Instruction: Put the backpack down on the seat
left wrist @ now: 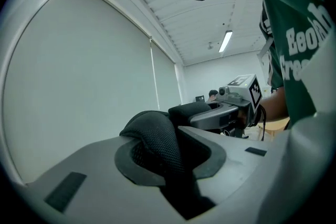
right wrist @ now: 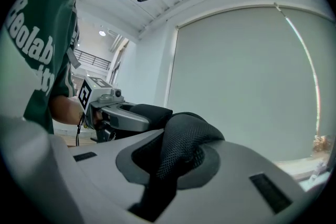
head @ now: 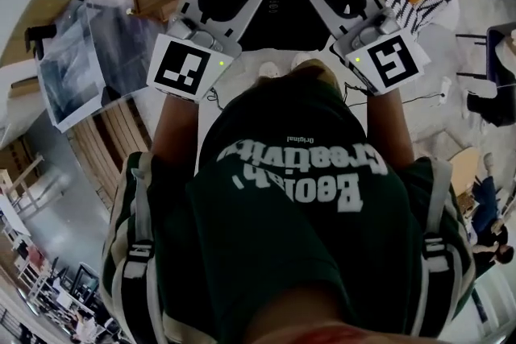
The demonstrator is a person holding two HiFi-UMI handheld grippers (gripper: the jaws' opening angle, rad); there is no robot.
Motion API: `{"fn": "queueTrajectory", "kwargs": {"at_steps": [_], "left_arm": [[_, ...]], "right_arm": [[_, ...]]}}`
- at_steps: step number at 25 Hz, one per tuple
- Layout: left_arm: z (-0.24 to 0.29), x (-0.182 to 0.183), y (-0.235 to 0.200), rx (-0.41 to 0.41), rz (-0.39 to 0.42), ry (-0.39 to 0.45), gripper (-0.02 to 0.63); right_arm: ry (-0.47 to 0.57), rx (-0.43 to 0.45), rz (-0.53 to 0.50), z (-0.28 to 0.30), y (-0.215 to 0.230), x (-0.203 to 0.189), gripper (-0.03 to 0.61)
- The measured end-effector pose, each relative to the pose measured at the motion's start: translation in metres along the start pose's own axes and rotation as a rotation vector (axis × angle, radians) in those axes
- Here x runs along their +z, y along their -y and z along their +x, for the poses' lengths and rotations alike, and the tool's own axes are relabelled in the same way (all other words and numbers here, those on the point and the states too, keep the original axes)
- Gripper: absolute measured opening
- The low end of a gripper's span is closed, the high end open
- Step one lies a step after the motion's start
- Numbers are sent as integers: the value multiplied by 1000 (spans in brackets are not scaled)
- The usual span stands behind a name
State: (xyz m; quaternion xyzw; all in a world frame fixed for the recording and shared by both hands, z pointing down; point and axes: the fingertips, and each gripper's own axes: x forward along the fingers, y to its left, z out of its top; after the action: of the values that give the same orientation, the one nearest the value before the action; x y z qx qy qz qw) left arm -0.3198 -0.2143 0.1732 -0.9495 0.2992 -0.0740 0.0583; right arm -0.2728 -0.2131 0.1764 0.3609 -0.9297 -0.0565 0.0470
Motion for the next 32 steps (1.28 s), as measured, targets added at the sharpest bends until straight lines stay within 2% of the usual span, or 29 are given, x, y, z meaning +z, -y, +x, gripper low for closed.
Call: {"fn": "queueTrajectory", "kwargs": {"at_steps": [3,9,14,26,32], "left_arm": [[16,4,24,-52,10,-3,104],[61,20,93,-207,-7,0,107],[108,39,166,-297,-14,-11,107],[224,76,361,-453,25,7,109],[272,78,426,-549,10,-5,109]], "right_arm": [[4,-52,12,-28,7,-2,74],[-18,-205,-3,-110,33,-8,74],[-31,-305,-4,-196,60,-10,74],[-60,-444,-8,-417,122,-26,75],[-101,-540,3,-490,149,-45,74]]}}
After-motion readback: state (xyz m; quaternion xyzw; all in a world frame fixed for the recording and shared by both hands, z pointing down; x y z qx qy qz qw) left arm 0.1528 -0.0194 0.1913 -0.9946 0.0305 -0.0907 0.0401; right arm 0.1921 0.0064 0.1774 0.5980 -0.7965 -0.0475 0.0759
